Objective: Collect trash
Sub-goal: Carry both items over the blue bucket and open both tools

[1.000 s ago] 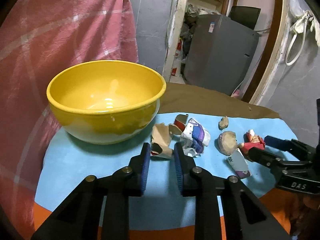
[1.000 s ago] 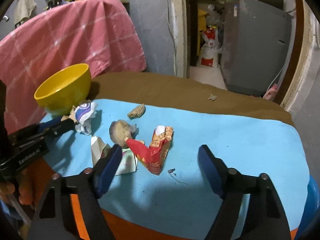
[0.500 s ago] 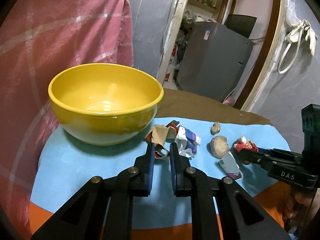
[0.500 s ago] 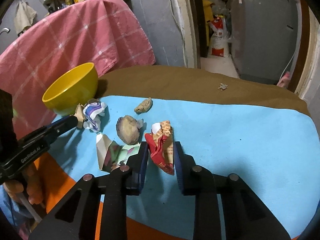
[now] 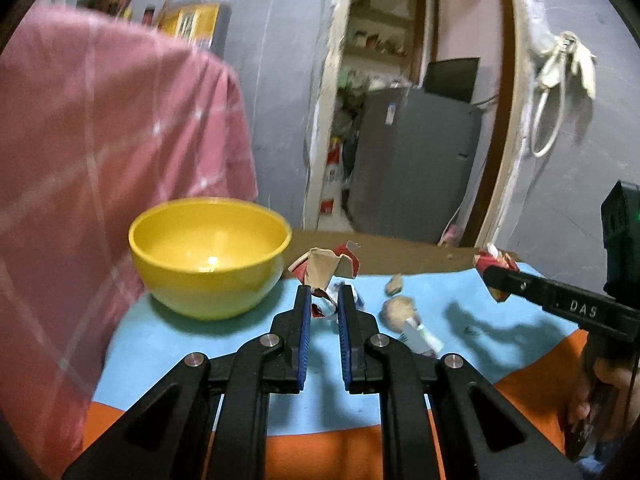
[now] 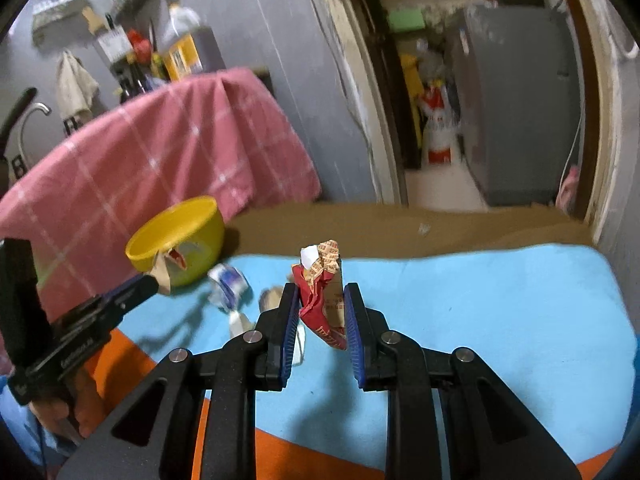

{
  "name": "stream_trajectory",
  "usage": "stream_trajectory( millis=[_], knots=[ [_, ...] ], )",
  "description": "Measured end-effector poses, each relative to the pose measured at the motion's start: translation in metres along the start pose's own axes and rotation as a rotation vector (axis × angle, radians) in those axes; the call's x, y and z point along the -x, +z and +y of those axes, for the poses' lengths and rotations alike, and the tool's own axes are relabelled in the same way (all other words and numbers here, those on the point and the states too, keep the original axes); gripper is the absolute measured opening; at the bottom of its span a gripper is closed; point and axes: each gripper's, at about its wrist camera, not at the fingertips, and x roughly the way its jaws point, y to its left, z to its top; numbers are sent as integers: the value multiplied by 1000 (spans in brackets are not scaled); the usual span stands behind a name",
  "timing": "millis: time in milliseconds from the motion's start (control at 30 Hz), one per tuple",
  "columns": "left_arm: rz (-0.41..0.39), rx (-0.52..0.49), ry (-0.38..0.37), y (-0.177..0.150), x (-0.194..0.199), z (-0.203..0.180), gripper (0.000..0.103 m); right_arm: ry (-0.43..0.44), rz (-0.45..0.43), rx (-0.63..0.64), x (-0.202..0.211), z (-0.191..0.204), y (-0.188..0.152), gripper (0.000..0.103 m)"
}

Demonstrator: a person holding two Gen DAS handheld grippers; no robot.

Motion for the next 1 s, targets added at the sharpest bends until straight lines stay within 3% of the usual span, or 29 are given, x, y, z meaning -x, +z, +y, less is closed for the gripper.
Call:
stream_trajectory(
  millis=[200,400,567,800,1000],
  knots=[
    [-81,-3,-20,5,16,-23,10,36,-204,32,42,2,-4,21],
    [-176,-61,-77,15,38,-62,10,-75,-414,145,99,10,-12,21],
    [-223,-95,-149,22,50,-103,10,-169,-559,157,143,0,-21,21],
    [-231,-158,-257,22,50,-165,10,-311,-657,102,190,-34,-38,22],
    [-159,-176,-369,20,36,-218,10,-443,-670,10,218,-71,-49,24]
  ],
)
